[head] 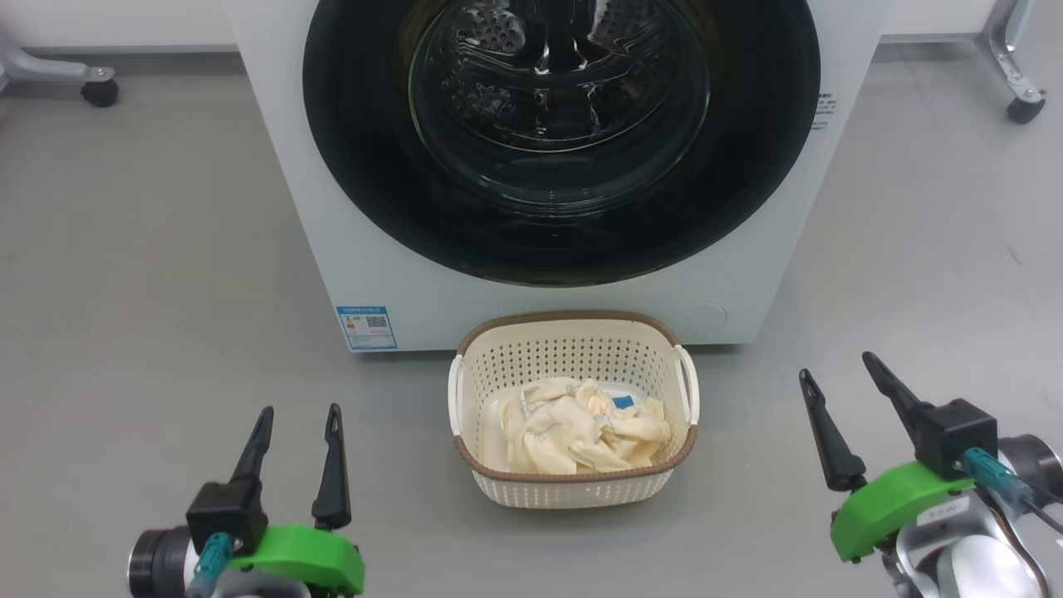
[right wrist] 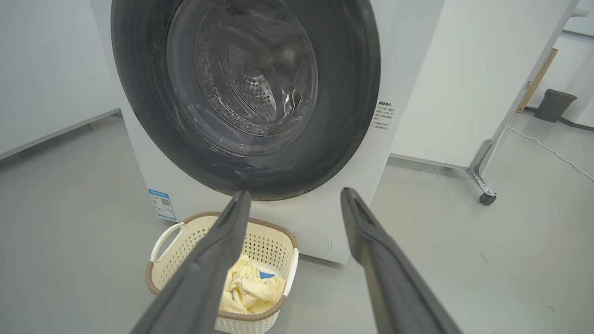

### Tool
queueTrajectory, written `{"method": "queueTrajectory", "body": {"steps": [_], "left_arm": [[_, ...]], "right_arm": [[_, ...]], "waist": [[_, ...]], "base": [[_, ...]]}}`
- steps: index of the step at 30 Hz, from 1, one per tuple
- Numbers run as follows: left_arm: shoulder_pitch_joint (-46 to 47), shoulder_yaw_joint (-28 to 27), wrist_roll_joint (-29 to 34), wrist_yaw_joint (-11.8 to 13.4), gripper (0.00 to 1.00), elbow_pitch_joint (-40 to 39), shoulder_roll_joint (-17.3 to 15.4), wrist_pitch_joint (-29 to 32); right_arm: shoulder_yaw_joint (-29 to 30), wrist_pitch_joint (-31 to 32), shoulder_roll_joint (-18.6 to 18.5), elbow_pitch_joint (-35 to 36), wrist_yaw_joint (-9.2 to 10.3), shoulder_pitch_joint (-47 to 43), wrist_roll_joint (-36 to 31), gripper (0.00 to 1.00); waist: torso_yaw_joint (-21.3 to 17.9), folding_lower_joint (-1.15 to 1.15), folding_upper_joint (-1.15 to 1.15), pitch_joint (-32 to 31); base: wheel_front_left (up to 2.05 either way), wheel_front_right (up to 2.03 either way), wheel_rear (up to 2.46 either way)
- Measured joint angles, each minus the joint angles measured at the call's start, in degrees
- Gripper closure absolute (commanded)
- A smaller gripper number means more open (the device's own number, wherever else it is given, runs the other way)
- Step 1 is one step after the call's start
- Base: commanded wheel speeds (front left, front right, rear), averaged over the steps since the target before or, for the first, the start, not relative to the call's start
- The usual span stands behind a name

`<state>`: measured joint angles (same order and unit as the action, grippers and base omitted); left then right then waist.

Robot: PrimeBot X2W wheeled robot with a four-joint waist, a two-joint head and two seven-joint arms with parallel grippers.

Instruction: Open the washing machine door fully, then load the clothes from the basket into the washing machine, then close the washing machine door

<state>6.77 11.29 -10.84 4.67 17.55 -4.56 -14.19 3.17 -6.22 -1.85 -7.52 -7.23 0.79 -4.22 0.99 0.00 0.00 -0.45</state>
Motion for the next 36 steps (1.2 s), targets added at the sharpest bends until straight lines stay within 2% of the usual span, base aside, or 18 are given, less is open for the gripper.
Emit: {"method": "queueTrajectory", "body": {"steps": [25,36], "left_arm": [[0.0,0.6,-1.4,0.4,0.00,0.5,-0.5,0.0],[0.0,1.5,-1.4,0.4,0.00,0.4,-1.1,0.0]], "right_arm": [[1.4,-1.2,0.0,-0.3,-0.01,0.0,3.3,0.00],[1.5,-1.2,0.0,-0.6,-0.01,0.0,3.7,0.00]], "waist": [[-0.2,0.00,0.00,0.0],[-0.4,0.00,0.00,0.4]], "base": [[0.01,0.01,-0.01],[0.60,0.60,-1.20]]}}
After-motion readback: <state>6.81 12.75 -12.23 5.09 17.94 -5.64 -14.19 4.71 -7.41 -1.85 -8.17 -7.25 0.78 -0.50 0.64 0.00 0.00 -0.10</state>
